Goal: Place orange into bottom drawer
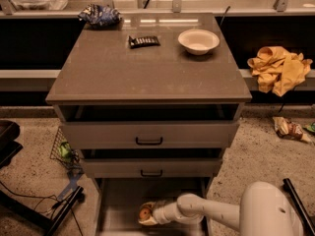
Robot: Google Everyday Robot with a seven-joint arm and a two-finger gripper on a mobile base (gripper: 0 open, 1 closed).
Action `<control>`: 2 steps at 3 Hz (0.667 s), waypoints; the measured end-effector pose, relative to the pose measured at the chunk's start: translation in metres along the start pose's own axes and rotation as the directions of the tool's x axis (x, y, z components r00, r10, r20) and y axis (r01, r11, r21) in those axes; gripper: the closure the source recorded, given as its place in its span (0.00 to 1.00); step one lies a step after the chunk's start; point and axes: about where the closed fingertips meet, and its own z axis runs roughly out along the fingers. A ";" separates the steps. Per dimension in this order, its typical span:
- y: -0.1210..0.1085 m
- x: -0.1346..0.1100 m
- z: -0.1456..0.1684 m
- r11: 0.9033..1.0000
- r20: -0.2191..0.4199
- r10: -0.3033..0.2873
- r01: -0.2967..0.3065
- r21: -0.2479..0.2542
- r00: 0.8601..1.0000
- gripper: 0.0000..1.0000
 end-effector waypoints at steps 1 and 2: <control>-0.009 0.019 0.018 1.000 -0.037 0.029 -0.029 0.003 0.999 1.00; -0.012 0.036 0.030 0.997 -0.054 0.079 -0.079 -0.002 0.995 0.98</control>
Offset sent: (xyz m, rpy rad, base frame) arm 0.0161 -0.0020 -0.0693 -0.0563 0.1320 -0.0720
